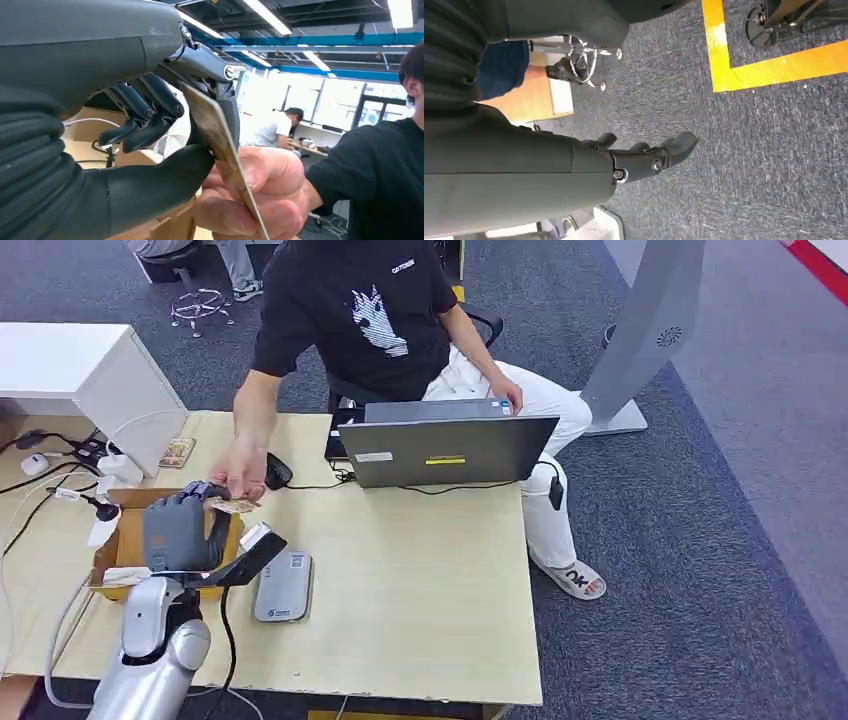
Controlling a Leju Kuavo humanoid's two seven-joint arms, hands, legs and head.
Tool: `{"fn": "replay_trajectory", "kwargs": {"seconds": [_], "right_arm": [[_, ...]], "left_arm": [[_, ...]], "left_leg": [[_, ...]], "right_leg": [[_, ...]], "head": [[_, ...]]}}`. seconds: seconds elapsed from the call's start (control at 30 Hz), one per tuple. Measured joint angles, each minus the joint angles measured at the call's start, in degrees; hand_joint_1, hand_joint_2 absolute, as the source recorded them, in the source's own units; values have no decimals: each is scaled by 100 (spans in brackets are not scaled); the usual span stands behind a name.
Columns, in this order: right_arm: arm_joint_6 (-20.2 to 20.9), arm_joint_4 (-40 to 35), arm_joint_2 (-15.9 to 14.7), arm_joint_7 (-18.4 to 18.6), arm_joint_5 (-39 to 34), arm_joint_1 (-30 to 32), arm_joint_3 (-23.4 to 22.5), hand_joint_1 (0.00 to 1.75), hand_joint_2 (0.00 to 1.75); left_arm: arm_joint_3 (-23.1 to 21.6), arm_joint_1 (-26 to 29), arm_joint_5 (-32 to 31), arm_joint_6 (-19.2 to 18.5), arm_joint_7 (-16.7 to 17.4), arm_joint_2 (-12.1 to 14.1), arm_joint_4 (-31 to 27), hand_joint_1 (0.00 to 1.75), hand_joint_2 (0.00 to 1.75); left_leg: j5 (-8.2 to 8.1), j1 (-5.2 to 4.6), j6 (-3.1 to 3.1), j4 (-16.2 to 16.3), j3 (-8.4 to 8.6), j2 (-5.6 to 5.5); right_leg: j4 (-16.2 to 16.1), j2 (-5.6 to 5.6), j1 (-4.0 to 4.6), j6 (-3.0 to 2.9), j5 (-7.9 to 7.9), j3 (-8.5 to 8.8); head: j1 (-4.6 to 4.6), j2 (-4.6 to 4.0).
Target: Pass the card to the sensor for recognition and then transmit it.
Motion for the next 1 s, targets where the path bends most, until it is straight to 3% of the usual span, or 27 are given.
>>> {"fn": "replay_trajectory", "kwargs": {"seconds": [0.03,0.5,0.87,1.0], "right_arm": [[0,0,0,0,4,0,0,0,175],[0,0,4,0,61,-1,-15,0,175],[-15,0,11,0,92,0,-63,0,175],[-18,0,13,-39,31,5,-166,0,175]], "left_arm": [[11,0,9,4,0,0,-2,0,175],[92,16,346,103,-105,-81,-17,0,175],[319,209,890,367,-536,-120,-177,0,175],[374,539,1065,90,-675,-48,-581,0,175]], "left_leg": [[0,0,0,0,0,0],[0,0,0,0,-1,0],[0,0,0,0,-2,0],[-1,0,0,0,-5,1]], "right_leg": [[0,0,0,0,0,0],[0,0,0,0,0,0],[0,1,0,0,0,-1],[0,2,0,0,0,-4]], "head": [[0,0],[0,0],[0,0],[2,0]]}}
